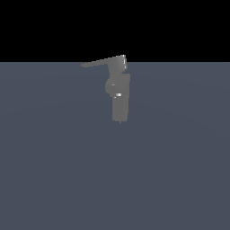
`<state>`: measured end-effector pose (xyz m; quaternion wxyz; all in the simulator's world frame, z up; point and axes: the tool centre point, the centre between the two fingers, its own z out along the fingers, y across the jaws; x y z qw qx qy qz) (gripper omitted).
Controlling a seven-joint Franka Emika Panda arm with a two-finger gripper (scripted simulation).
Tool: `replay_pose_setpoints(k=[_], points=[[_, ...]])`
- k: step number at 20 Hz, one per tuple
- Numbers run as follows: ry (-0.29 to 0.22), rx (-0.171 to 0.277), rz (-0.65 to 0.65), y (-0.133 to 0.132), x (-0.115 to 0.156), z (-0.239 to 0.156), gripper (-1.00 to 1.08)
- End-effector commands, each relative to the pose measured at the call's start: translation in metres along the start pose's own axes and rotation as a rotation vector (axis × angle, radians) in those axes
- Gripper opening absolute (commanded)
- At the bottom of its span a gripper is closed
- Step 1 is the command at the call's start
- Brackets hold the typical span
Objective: Turn on the faucet by rotating a designated handle.
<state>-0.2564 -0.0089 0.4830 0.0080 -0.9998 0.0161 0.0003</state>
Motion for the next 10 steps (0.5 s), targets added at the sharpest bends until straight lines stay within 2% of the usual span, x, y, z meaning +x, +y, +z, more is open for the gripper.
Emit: replay_pose_setpoints(k=[1,10], points=[[0.0,0.0,0.0,0.0,0.0,0.0,-1.0],[0.012,-0.013,-0.036,-0.013,-0.001,-0.013,-1.0]])
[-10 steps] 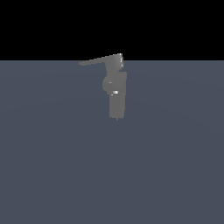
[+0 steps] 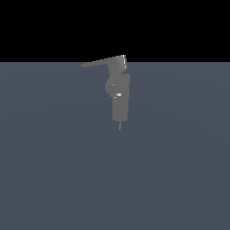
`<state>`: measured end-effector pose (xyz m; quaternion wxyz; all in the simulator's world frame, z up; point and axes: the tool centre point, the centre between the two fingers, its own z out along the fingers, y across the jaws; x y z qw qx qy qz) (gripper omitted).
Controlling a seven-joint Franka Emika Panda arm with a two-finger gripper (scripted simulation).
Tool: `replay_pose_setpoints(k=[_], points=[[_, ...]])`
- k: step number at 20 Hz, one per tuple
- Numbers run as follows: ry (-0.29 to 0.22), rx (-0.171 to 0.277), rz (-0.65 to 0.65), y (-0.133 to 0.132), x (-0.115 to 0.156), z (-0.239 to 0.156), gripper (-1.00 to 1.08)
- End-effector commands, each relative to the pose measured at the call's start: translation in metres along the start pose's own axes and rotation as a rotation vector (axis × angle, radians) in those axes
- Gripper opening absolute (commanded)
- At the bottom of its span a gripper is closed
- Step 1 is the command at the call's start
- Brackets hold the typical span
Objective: Turn on the faucet by rotating a designated handle.
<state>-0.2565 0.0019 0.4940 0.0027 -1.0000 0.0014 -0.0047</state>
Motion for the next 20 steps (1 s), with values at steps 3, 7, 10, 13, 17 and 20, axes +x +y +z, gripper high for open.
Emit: replay_pose_setpoints(k=[3,7,10,13,17,20], points=[[0.002,-0.003,-0.008,-0.002,0.0,-0.002,-1.0],[0.0,0.003,0.004,-0.003,0.002,-0.003,-1.0],[-0.004,0.013,0.023,-0.003,0.008,-0.003,-1.0],[-0.01,0.027,0.052,-0.004,0.015,-0.004,-1.0],[-0.023,0.05,0.104,-0.006,0.029,-0.004,-1.0],[-0.036,0.071,0.156,-0.007,0.042,-0.004,-1.0]])
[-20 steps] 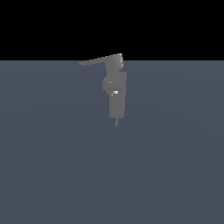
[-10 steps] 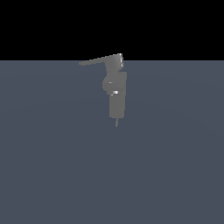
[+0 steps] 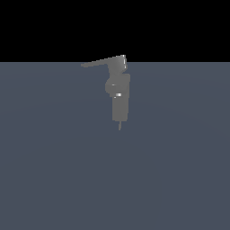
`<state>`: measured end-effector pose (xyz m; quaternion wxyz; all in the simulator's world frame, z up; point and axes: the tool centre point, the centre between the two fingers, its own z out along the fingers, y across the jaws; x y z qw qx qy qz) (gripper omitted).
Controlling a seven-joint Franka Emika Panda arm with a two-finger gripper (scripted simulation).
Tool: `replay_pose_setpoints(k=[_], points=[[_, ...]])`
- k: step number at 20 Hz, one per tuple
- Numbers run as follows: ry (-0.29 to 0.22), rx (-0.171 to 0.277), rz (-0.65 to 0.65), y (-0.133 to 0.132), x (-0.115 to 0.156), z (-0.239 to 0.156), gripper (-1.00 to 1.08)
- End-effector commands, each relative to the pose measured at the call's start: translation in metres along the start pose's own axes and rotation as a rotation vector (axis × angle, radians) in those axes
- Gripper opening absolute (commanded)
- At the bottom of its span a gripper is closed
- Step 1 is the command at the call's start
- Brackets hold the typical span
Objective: Turn on the faucet by rotating a designated handle.
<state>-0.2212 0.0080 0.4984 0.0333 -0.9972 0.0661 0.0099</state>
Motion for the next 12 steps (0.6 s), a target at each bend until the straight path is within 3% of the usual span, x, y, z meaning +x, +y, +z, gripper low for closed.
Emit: replay_pose_setpoints(k=[1,12], points=[[-0.012,0.018,0.047,-0.003,0.012,0.0,-1.0],[-0.09,0.081,0.329,-0.018,0.082,0.013,-1.0]])
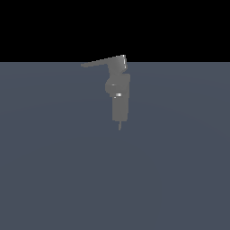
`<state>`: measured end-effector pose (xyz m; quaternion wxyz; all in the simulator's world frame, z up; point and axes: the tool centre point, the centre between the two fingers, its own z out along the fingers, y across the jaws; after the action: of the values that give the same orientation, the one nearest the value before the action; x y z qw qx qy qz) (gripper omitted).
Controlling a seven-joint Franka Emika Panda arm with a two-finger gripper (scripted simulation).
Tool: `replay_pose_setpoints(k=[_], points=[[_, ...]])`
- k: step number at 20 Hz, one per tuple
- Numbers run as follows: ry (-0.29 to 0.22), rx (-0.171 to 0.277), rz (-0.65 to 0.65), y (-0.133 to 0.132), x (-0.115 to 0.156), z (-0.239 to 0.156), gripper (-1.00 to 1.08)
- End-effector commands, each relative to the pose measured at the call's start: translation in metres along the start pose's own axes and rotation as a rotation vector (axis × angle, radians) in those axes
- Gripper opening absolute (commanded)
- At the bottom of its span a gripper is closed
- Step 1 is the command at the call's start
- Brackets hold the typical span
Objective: Turn on the faucet by rotating a designated handle.
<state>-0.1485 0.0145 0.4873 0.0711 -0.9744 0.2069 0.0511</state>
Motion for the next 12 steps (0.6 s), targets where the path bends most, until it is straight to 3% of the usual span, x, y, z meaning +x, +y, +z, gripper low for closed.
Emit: replay_pose_setpoints(k=[1,12], points=[[-0.018,0.009,0.069,-0.008,0.015,0.004,-1.0],[-0.078,0.008,0.378,-0.042,0.082,0.034,-1.0]])
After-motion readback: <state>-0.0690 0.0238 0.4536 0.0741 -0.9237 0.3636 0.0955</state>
